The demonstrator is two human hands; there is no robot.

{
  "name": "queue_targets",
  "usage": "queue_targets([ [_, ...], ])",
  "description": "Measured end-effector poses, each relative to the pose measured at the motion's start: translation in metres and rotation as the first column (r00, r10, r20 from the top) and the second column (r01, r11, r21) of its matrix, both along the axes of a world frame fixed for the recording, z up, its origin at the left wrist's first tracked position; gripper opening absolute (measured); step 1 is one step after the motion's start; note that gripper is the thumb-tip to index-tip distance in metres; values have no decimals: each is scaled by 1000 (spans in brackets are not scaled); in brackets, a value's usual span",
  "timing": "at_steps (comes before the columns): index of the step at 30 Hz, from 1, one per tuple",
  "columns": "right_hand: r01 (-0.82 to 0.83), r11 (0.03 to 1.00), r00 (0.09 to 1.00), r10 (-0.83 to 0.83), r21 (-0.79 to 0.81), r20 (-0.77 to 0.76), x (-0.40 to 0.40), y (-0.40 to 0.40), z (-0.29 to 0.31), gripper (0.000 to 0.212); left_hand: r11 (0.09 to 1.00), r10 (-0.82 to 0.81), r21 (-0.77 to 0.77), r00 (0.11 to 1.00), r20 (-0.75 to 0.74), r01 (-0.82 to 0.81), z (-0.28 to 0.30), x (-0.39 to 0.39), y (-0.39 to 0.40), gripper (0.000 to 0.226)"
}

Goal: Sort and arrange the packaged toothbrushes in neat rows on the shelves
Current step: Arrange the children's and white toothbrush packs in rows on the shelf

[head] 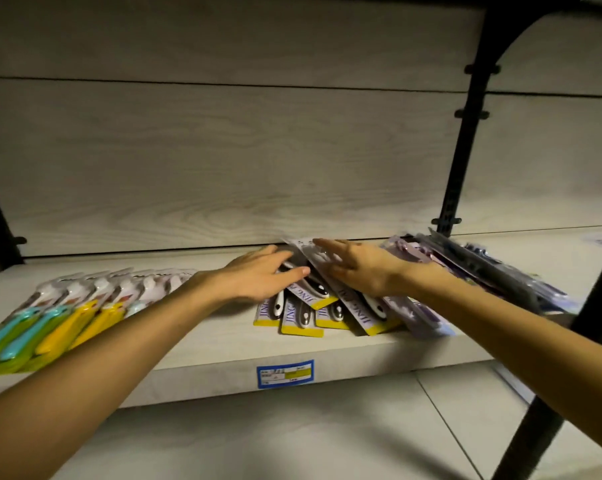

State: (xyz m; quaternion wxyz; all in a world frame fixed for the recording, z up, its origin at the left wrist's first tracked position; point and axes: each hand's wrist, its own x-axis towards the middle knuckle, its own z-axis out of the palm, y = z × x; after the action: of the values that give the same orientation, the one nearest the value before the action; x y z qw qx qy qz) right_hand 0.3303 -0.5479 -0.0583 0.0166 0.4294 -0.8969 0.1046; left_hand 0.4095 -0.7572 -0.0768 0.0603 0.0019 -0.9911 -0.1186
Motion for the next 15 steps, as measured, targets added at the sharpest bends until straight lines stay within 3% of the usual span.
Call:
queue_targets([
  [5, -5, 999, 999, 3, -38, -49, -14, 0, -8, 62, 984, 59, 167, 998, 0, -58, -2, -7, -12, 47],
  [7, 8, 997, 1000, -10, -74, -28, -21, 1, -7, 60, 964, 103, 253, 991, -81, -80, -3, -4, -19, 35],
  [10, 20, 990, 999, -14, -139, 43, -29, -1, 2, 54, 957, 185, 261, 960, -208, -128, -5, -2, -29, 29],
  [15, 86, 963, 994, -64, -255, 93, -38, -14, 10, 42, 935, 255, 286, 959, -127, -211, 1, -10, -46, 22],
])
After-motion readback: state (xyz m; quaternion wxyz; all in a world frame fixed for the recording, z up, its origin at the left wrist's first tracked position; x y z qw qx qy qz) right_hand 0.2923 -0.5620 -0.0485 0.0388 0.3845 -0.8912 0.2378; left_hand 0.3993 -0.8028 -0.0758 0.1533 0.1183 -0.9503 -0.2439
